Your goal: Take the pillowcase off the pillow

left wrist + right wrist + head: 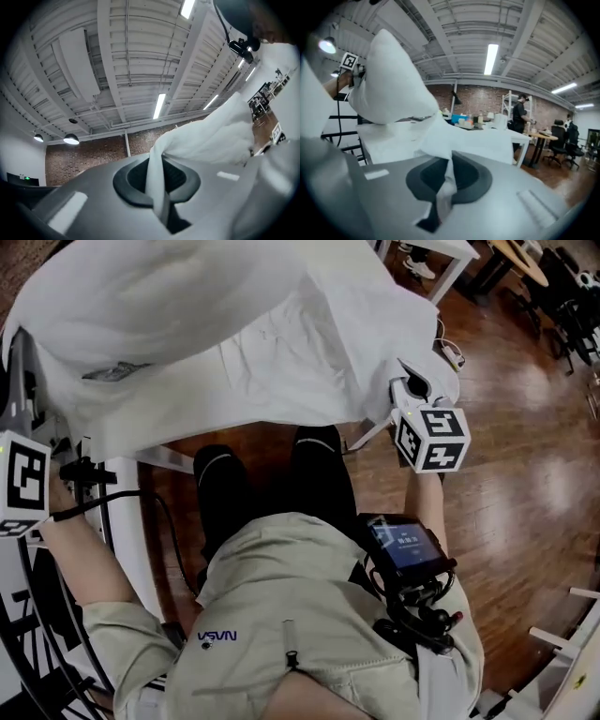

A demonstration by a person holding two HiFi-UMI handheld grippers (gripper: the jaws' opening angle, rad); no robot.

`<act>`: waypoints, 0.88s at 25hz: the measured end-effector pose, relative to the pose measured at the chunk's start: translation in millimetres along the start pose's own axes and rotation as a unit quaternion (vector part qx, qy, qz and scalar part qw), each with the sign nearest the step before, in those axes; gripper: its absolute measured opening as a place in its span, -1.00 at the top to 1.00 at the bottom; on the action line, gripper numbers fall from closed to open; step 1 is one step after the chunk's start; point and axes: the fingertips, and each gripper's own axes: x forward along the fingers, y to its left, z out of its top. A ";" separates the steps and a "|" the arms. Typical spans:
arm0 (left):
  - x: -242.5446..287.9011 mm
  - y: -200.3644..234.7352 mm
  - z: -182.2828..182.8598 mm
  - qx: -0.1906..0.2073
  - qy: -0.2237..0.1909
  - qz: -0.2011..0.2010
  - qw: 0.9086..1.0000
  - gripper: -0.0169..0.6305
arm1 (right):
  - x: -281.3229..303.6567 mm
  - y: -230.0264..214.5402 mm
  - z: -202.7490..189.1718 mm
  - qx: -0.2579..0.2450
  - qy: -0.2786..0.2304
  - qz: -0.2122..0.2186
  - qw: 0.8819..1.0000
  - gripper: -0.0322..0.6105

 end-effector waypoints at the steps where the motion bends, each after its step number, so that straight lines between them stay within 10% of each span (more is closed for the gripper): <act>1: 0.3 -0.6 8.9 0.007 -0.013 0.006 1.000 0.88 | 9.5 17.8 1.7 -0.015 0.005 0.021 1.000 0.89; 14: 34.2 -97.1 11.3 0.092 -0.062 -0.055 0.992 0.88 | 107.8 255.8 50.2 -0.107 -0.030 0.285 0.952 0.89; 22: 55.0 -205.5 -21.8 0.227 -0.035 -0.122 0.966 0.87 | 35.7 242.2 47.6 -0.167 -0.105 0.301 0.933 0.86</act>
